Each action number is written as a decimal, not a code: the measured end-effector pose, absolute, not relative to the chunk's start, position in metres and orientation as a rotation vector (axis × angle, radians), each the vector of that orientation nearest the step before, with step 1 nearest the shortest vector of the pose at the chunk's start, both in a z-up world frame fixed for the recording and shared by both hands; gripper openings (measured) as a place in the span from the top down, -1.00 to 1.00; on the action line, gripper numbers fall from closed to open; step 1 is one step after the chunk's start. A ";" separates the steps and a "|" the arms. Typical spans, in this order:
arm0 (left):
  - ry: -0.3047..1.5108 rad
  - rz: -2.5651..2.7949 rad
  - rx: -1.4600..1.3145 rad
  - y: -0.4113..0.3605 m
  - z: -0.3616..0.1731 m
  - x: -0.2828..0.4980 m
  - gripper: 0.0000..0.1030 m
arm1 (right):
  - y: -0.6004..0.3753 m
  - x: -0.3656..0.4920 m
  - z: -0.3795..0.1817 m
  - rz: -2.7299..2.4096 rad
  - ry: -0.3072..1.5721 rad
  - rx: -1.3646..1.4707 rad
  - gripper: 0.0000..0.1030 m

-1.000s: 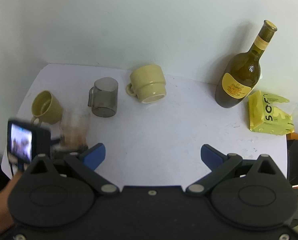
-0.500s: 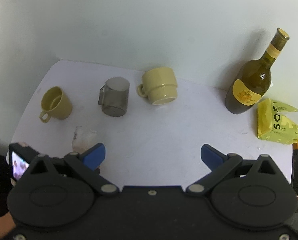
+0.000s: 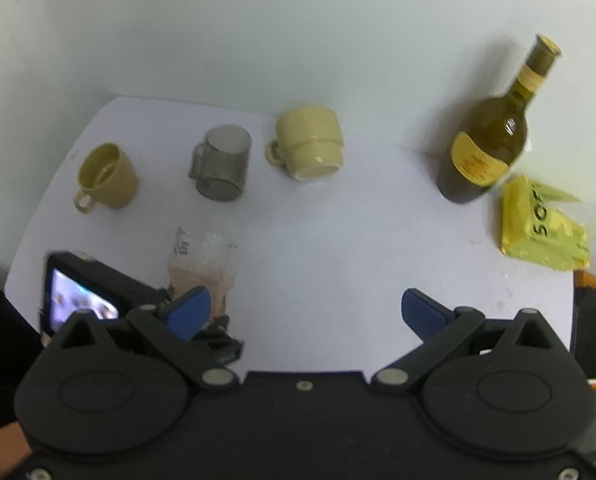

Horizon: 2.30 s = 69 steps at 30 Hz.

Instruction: Flip cup upright

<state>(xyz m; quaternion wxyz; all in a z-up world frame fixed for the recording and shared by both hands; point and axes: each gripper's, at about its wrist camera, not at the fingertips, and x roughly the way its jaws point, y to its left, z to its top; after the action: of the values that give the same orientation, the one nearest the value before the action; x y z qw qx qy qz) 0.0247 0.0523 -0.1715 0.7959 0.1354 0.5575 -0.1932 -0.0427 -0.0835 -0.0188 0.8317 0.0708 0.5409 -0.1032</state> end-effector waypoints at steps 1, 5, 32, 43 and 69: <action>1.190 -0.425 0.262 0.062 -0.165 0.022 -0.62 | -0.084 -0.044 -0.022 -0.225 1.151 0.153 -1.00; 1.162 -0.444 0.200 0.099 -0.140 0.011 -0.63 | -0.080 -0.044 -0.037 -0.212 1.146 0.171 -1.00; 1.019 -0.055 -0.185 0.331 -0.063 0.006 -0.84 | 0.002 0.022 -0.191 -0.195 1.276 0.129 -0.44; 1.017 -0.064 -0.211 0.332 -0.066 -0.004 -0.85 | 0.022 0.010 -0.190 -0.155 1.280 0.035 -0.41; 0.995 -0.148 -0.174 0.311 -0.061 0.026 -0.85 | -0.003 0.048 -0.124 -0.099 1.269 0.204 -0.38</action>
<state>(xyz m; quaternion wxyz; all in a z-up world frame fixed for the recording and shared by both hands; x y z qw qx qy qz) 0.0257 0.3108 -0.0614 0.8725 -0.0833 0.4761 -0.0710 0.0478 -0.0035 -0.1240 0.7993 0.0952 0.5915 -0.0463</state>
